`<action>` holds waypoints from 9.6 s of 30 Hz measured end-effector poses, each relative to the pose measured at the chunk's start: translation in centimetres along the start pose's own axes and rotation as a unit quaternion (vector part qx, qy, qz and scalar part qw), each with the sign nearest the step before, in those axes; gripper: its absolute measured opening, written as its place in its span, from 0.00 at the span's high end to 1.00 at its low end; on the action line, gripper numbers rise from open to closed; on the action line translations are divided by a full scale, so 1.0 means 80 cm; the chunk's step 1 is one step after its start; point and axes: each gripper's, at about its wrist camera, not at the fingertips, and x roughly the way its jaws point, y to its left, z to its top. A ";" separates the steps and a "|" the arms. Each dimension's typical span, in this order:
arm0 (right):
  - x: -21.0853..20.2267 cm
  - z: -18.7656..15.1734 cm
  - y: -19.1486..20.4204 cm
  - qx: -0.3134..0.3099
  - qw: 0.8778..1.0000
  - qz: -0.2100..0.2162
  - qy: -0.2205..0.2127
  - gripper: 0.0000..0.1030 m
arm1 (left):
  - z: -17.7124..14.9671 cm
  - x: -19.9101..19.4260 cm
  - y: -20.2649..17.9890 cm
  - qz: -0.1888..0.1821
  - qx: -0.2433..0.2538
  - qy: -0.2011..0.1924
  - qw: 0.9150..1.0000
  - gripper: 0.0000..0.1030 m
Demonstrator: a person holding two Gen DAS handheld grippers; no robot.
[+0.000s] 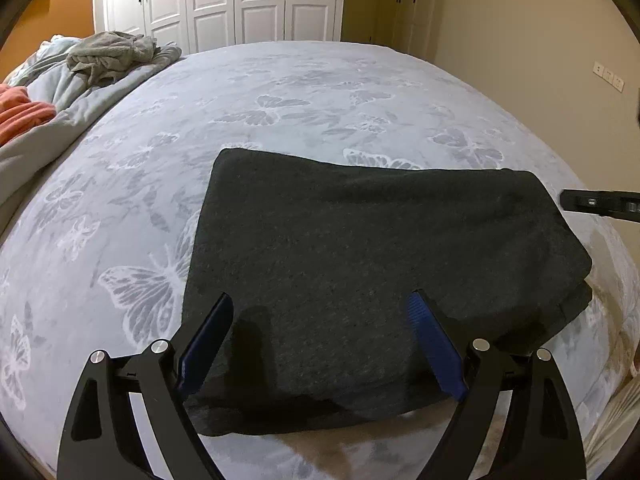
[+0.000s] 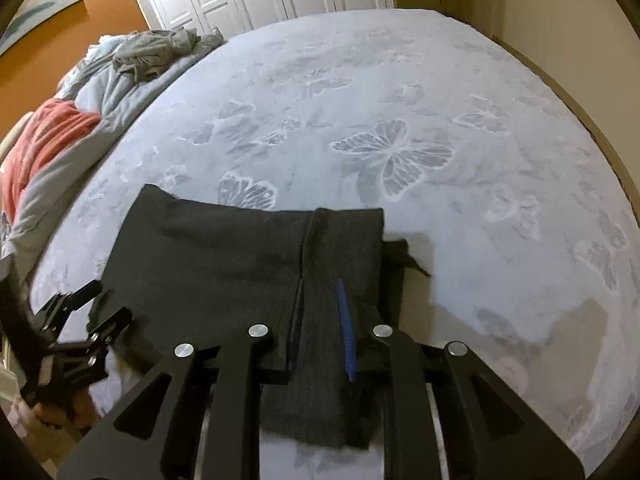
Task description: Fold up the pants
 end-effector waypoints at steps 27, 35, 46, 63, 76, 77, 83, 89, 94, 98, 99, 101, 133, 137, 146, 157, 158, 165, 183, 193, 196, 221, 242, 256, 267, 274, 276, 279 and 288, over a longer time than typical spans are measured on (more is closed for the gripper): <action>0.057 -0.072 -0.032 0.094 0.990 0.084 0.066 0.09 | -0.009 0.031 0.136 -0.172 -0.276 0.080 0.942 0.15; -0.012 -0.055 -0.013 0.097 0.983 0.156 0.005 0.76 | -0.004 -0.029 0.117 -0.252 -0.243 0.063 0.935 0.87; -0.014 -0.154 -0.048 0.169 0.976 0.127 0.048 0.38 | -0.095 -0.053 0.089 -0.144 -0.214 0.093 0.962 0.34; 0.006 -0.153 -0.011 0.118 0.987 0.101 0.029 0.14 | -0.080 -0.032 0.056 -0.109 -0.168 0.077 0.977 0.27; 0.008 -0.152 -0.021 0.130 0.985 0.108 0.023 0.52 | -0.075 -0.025 0.045 -0.109 -0.157 0.058 0.980 0.33; 0.008 -0.153 -0.024 0.138 0.983 0.115 0.026 0.58 | -0.075 -0.026 0.043 -0.111 -0.153 0.058 0.980 0.42; -0.004 -0.153 -0.023 0.147 0.981 0.121 0.021 0.74 | -0.073 -0.035 0.045 -0.108 -0.151 0.060 0.981 0.85; -0.059 -0.169 -0.016 0.146 0.977 0.155 0.007 0.74 | -0.095 -0.105 0.051 -0.161 -0.164 0.048 0.972 0.86; -0.024 -0.212 -0.031 0.181 0.973 0.133 0.059 0.63 | -0.137 -0.069 0.063 -0.131 -0.210 0.096 0.964 0.67; -0.017 -0.212 -0.033 0.190 0.970 0.142 0.059 0.54 | -0.134 -0.058 0.066 -0.155 -0.239 0.089 0.955 0.45; -0.015 -0.214 -0.032 0.192 0.969 0.142 0.058 0.53 | -0.133 -0.057 0.062 -0.151 -0.233 0.084 0.957 0.47; -0.016 -0.216 -0.030 0.191 0.970 0.139 0.051 0.63 | -0.130 -0.058 0.053 -0.145 -0.211 0.076 0.964 0.73; -0.114 -0.203 -0.015 0.153 0.986 0.019 -0.066 0.71 | -0.127 -0.148 0.076 -0.040 -0.210 -0.014 0.977 0.60; -0.099 -0.167 0.028 0.086 0.991 0.076 -0.064 0.73 | -0.100 -0.157 0.059 -0.044 -0.171 -0.047 0.983 0.41; -0.060 -0.130 0.038 0.103 0.991 0.080 -0.027 0.90 | -0.112 -0.115 0.048 -0.027 -0.160 0.009 0.987 0.41; 0.028 -0.058 0.278 -0.131 0.981 0.125 0.073 0.27 | -0.172 -0.107 0.063 -0.085 -0.207 0.058 0.973 0.42; 0.046 -0.050 0.305 -0.160 0.979 0.105 0.076 0.28 | -0.172 -0.108 0.062 -0.089 -0.203 0.057 0.973 0.42; 0.135 -0.065 0.364 -0.269 0.955 -0.023 0.123 0.84 | -0.181 -0.103 0.061 -0.088 -0.174 0.054 0.979 0.42; 0.042 -0.040 0.290 -0.105 0.990 0.096 0.000 0.53 | -0.183 -0.090 0.059 -0.094 -0.171 0.064 0.979 0.42; -0.091 -0.164 0.025 0.105 0.992 -0.063 -0.043 0.49 | -0.183 -0.092 0.087 -0.121 -0.207 0.054 0.969 0.44; -0.094 -0.205 -0.004 0.136 0.989 -0.048 -0.020 0.49 | -0.183 -0.093 0.076 -0.099 -0.176 0.050 0.978 0.44; -0.121 -0.198 0.002 0.092 0.992 -0.011 -0.088 0.63 | -0.194 -0.123 0.067 -0.009 -0.161 0.049 0.986 0.43; -0.097 -0.232 0.021 0.076 0.995 -0.061 -0.037 0.20 | -0.180 -0.121 0.057 -0.043 -0.146 0.064 0.986 0.32; -0.037 -0.230 -0.031 0.184 0.982 0.041 0.029 0.10 | -0.155 -0.065 0.065 -0.090 -0.181 0.111 0.973 0.23; -0.031 -0.218 -0.022 0.184 0.979 0.073 0.042 0.60 | -0.134 -0.055 0.015 -0.096 -0.116 0.120 0.981 0.59; -0.032 -0.218 -0.022 0.182 0.980 0.070 0.037 0.60 | -0.130 -0.059 0.026 -0.088 -0.130 0.131 0.979 0.86; -0.034 -0.218 -0.020 0.177 0.981 0.066 0.033 0.64 | -0.129 -0.063 0.023 -0.088 -0.129 0.127 0.980 0.89; -0.044 -0.223 -0.015 0.173 0.983 0.062 0.027 0.69 | -0.127 -0.077 0.018 -0.088 -0.125 0.116 0.981 0.90; -0.099 -0.229 0.008 0.158 0.983 0.096 0.012 0.75 | -0.120 -0.151 0.005 -0.132 -0.111 0.084 0.981 0.91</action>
